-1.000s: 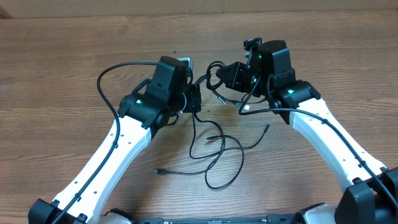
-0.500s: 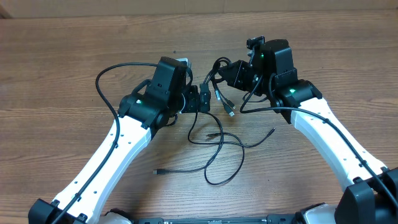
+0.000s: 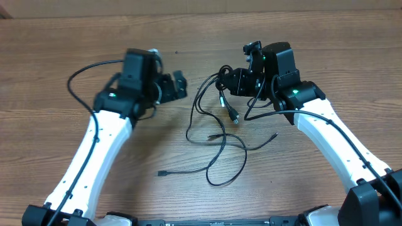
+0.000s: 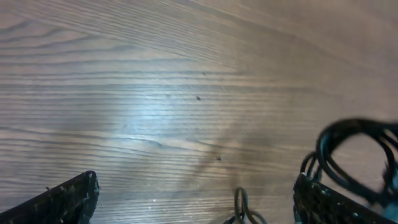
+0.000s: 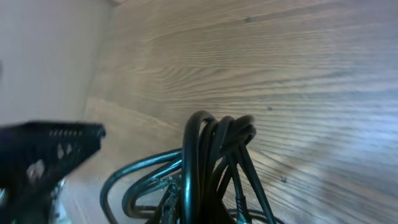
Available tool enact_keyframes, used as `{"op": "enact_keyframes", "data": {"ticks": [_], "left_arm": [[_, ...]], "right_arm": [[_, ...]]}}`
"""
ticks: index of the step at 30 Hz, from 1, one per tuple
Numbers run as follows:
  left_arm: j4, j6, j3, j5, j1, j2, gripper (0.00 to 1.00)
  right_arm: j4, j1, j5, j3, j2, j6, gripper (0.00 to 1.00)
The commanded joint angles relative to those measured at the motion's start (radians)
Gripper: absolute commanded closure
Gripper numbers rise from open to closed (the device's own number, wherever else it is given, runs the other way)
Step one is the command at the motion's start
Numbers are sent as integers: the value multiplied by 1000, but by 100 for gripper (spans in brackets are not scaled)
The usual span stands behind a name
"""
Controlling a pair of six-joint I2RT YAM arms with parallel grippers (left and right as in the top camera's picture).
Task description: Untangle cables
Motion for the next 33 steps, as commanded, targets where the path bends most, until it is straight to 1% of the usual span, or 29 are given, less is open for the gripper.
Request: {"op": "enact_keyframes", "data": {"ticks": [1, 3, 8, 13, 15, 21, 23, 26, 33], "left_arm": [[1, -56, 21, 135, 72, -3, 0], [1, -74, 21, 192, 109, -3, 0], [1, -73, 21, 344, 170, -3, 0], [26, -72, 21, 459, 185, -3, 0], [54, -72, 21, 529, 185, -3, 0], [229, -73, 21, 832, 185, -3, 1], [314, -74, 21, 927, 186, -3, 8], [334, -81, 21, 931, 190, -3, 13], [327, -73, 21, 908, 190, -3, 20]], "right_arm": [[59, -18, -169, 1, -2, -98, 96], [111, -24, -233, 1, -2, -98, 96], [241, -28, -359, 1, -2, -98, 96], [351, -27, -447, 1, -2, -98, 96], [395, -27, -471, 1, -2, -98, 96], [509, -27, -492, 1, -2, -98, 96], [554, -28, -517, 1, -2, -97, 96], [586, -27, -562, 1, -2, -96, 96], [613, -27, -603, 1, -2, -78, 96]]}}
